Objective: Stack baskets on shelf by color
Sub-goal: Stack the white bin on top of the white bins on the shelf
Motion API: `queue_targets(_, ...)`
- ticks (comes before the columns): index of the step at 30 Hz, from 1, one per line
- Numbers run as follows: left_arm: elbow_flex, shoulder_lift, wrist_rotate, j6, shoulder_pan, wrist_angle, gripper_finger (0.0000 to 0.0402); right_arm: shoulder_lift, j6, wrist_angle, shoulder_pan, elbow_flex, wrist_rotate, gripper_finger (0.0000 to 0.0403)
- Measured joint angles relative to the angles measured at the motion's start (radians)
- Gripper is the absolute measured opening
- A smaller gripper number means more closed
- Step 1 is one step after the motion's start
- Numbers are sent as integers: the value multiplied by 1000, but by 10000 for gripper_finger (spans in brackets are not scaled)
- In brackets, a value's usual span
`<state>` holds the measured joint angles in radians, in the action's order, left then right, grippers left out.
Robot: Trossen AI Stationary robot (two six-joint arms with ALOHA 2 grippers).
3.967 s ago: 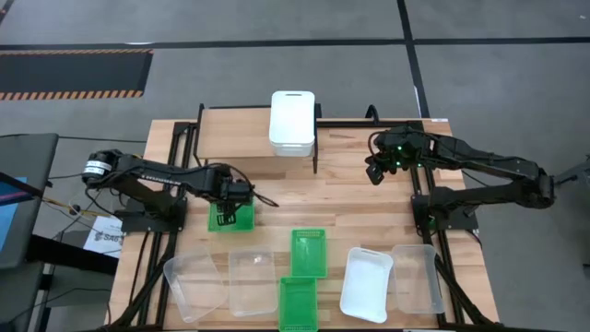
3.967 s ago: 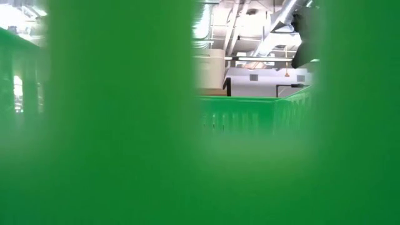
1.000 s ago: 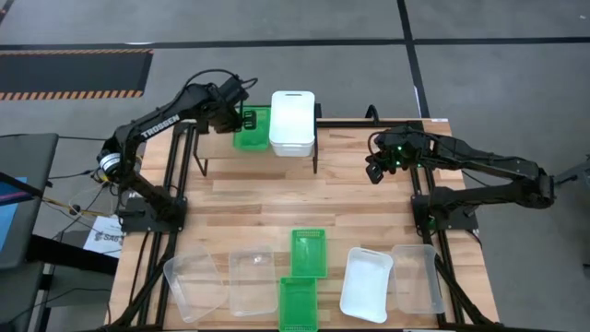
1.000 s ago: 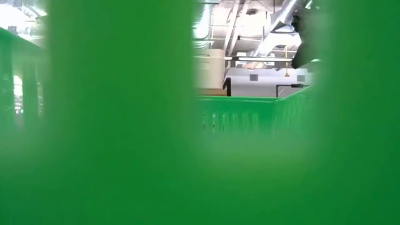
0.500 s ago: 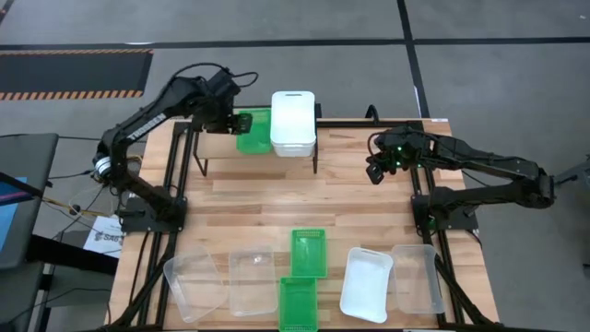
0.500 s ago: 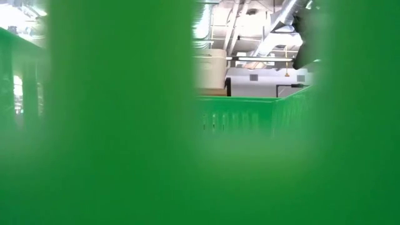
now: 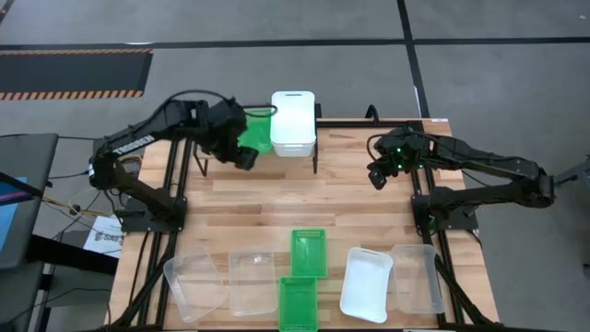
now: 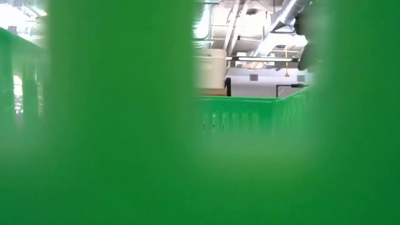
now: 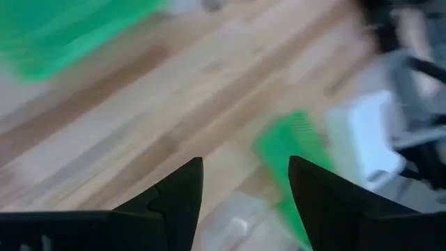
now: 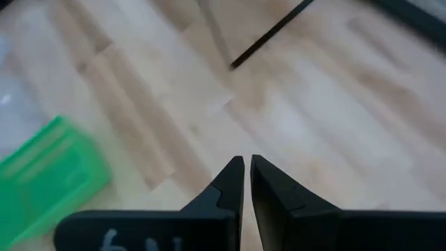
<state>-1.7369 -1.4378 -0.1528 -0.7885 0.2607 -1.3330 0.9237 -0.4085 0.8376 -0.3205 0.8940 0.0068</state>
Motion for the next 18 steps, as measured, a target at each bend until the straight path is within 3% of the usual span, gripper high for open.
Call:
queue_targets(7,2,-24,69,-80,-159,261,199,0,17,23,128,0,-112,52)
queue_targets(18,0,-132,164,-84,-365,505,198,16,-300,103,477,0,-79,52)
